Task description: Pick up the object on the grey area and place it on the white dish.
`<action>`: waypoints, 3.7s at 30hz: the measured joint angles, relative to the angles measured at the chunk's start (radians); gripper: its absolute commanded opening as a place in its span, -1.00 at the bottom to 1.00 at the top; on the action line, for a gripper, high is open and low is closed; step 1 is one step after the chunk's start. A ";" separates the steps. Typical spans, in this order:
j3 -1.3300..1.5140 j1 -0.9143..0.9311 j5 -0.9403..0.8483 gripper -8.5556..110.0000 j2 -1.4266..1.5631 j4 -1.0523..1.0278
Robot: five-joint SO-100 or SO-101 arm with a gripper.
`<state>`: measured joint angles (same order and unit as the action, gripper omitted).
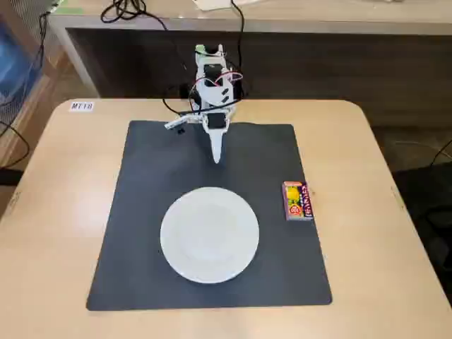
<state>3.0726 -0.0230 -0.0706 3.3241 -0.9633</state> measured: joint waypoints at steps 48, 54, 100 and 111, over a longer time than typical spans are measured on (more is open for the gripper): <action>-1.956 -0.489 -0.919 -0.86 -2.059 -0.345; -2.347 -0.523 -1.006 -0.85 -2.359 -0.546; -2.595 -0.514 -0.997 -0.25 -2.648 -0.732; -2.735 -0.514 -1.000 -0.29 -2.761 -0.732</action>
<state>0.3375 -0.5369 -1.0707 0.5630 -1.6950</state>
